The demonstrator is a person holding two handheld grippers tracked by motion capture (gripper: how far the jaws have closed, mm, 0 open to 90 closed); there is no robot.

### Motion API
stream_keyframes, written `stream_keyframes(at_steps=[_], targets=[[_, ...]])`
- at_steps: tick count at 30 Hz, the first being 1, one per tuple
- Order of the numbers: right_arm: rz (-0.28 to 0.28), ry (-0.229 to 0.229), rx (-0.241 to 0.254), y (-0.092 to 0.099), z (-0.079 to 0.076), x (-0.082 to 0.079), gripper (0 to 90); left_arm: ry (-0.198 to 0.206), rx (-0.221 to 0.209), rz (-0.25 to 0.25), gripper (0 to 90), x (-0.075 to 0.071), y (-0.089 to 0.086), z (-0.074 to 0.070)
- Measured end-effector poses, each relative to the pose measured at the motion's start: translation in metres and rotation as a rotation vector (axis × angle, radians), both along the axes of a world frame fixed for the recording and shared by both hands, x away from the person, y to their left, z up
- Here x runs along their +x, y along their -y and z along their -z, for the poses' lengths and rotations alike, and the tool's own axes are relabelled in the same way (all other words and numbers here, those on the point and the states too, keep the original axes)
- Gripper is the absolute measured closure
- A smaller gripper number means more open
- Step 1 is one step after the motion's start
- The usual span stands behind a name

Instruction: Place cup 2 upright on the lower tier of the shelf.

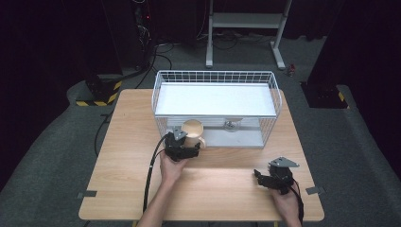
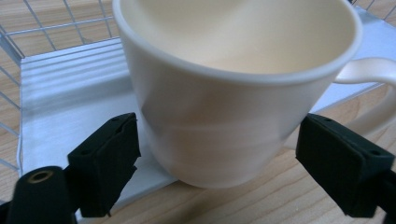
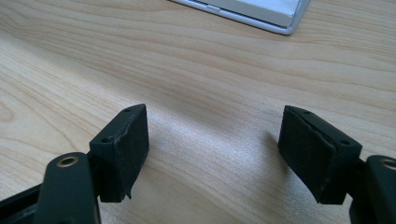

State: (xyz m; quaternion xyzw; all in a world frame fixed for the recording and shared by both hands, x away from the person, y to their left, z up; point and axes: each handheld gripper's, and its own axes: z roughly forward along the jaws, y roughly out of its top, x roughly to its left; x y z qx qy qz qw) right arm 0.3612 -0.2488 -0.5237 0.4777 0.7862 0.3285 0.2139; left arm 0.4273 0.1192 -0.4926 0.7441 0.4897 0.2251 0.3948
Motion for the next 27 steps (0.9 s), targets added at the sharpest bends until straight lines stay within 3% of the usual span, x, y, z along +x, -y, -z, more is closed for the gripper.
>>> stream_keyframes(at_steps=[9,17,21,27], targets=[[0.0,0.0,0.0,0.0,0.0,0.0,24.6,-0.025,0.013,-0.008,16.5,0.0006,0.0035,0.0049],[0.0,0.001,0.0,0.0,0.0,0.0,24.6,-0.02,0.03,-0.016,19.1,0.0,0.0024,0.0031],[0.0,0.001,0.0,0.0,0.0,0.0,24.6,-0.023,0.014,-0.026,22.5,0.001,0.0022,0.0033],[0.0,0.0,0.0,0.0,0.0,0.0,24.6,-0.027,0.036,-0.035,25.1,0.006,0.0041,0.0039]])
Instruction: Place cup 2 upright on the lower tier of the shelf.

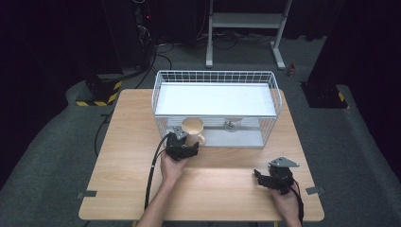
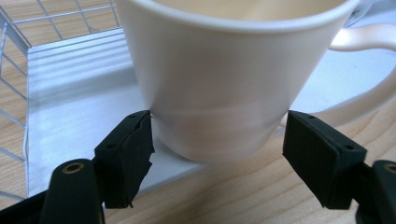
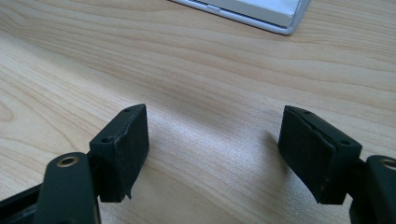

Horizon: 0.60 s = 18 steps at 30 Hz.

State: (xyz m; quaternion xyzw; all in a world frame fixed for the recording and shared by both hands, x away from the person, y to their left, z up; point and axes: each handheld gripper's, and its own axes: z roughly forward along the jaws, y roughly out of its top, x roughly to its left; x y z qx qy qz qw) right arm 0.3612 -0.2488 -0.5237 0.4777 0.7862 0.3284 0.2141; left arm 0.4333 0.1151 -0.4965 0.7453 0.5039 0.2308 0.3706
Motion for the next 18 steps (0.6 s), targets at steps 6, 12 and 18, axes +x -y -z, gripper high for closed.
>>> stream_keyframes(at_steps=[6,12,18], targets=[[0.0,-0.001,0.0,0.0,0.0,0.0,24.6,-0.003,0.022,-0.009,28.2,0.007,0.005,-0.002],[0.0,0.0,0.0,0.0,0.0,0.0,24.5,-0.001,-0.012,-0.025,34.4,0.011,0.006,-0.001],[0.0,-0.001,0.0,0.0,0.0,0.0,24.5,-0.004,-0.009,-0.032,39.4,0.014,0.005,0.002]])
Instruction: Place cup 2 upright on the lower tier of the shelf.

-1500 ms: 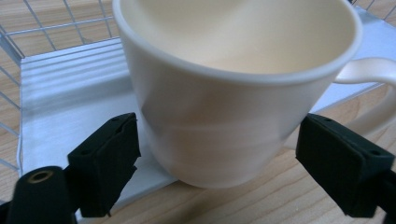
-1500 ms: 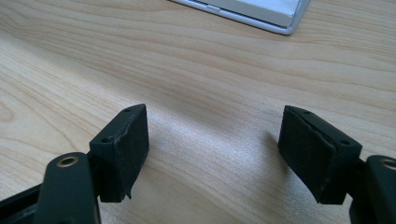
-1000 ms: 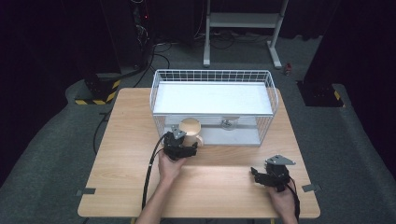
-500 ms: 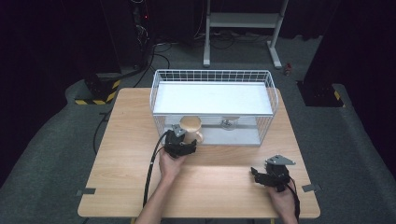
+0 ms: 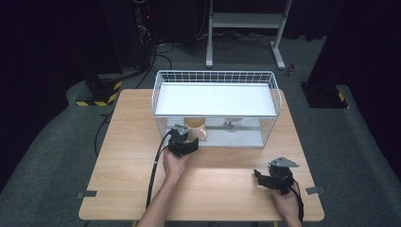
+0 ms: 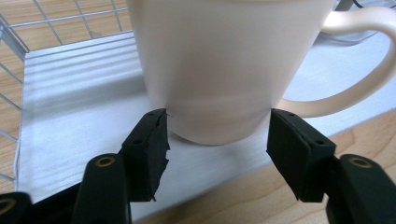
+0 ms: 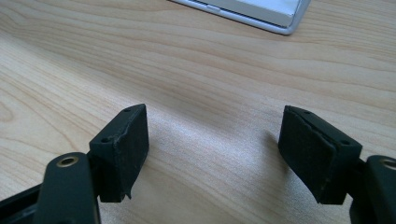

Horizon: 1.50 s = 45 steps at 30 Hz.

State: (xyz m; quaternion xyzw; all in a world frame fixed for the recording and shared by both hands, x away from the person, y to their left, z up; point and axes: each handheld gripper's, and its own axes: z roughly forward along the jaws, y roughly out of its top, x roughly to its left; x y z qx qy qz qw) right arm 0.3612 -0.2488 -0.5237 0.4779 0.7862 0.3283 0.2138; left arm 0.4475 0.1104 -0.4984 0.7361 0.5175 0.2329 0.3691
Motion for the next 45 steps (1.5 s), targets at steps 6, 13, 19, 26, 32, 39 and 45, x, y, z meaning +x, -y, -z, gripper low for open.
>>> stream_keyframes(at_steps=[6,13,19,26,32,39,45], targets=[[0.001,-0.001,0.0,0.0,0.0,0.0,24.5,-0.008,0.046,0.008,43.1,0.006,0.003,-0.006],[0.002,-0.002,0.002,0.0,0.0,0.0,24.5,-0.014,0.033,0.008,51.7,0.011,0.002,-0.002],[0.002,-0.001,0.0,0.0,0.0,0.0,24.5,-0.014,0.013,0.01,59.1,0.013,0.0,-0.001],[0.002,-0.002,0.001,0.0,0.0,0.0,24.5,-0.025,-0.013,-0.005,64.2,0.017,0.002,0.003],[0.004,-0.004,0.003,0.0,0.0,0.0,24.5,-0.031,-0.017,-0.009,67.2,0.019,0.002,0.004],[0.004,-0.004,0.003,0.0,0.0,0.0,24.5,-0.028,-0.024,-0.016,70.2,0.022,0.001,0.006],[0.004,-0.003,0.002,0.0,0.0,0.0,24.5,-0.032,0.007,-0.025,70.9,0.027,0.005,0.001]])
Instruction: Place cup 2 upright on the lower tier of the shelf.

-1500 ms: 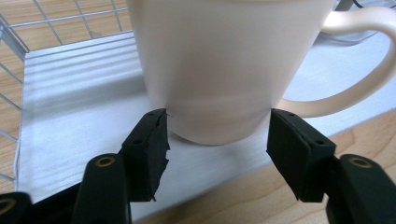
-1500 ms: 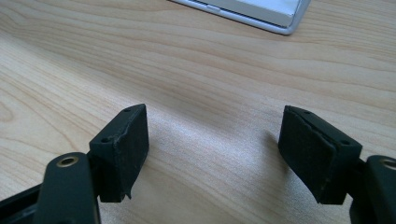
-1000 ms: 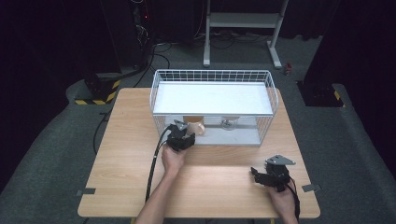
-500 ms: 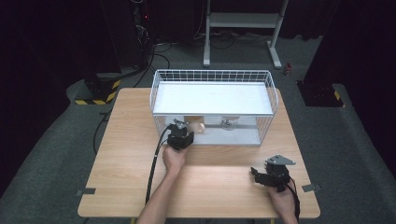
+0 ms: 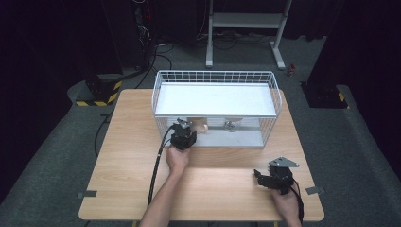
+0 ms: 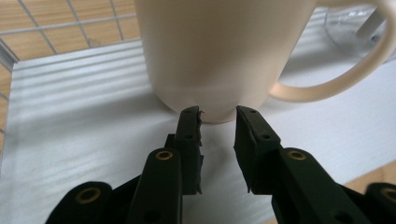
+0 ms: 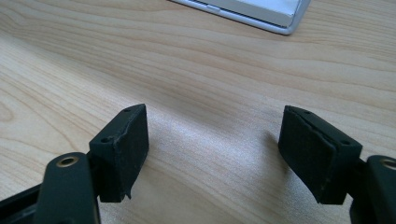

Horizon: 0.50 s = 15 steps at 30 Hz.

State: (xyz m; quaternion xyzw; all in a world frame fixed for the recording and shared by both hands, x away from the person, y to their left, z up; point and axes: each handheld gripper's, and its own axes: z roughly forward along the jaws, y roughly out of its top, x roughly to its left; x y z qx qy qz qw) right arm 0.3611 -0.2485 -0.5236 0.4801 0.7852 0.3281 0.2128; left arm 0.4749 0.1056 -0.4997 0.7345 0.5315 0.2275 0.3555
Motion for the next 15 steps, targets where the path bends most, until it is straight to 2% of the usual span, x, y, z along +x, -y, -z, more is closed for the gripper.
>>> stream_keyframes(at_steps=[6,12,15], targets=[[0.0,-0.001,0.001,-0.0001,0.0,0.0,24.5,-0.005,-0.029,-0.007,71.5,0.0047,-0.0005,0.0027],[-0.001,0.0,0.0,0.0,0.0,0.0,24.5,-0.013,-0.009,-0.011,71.6,0.0082,0.004,0.0021],[0.0,0.0,0.0,0.0,0.0,0.0,24.5,0.001,-0.011,0.017,69.1,0.005,0.0045,0.0]])
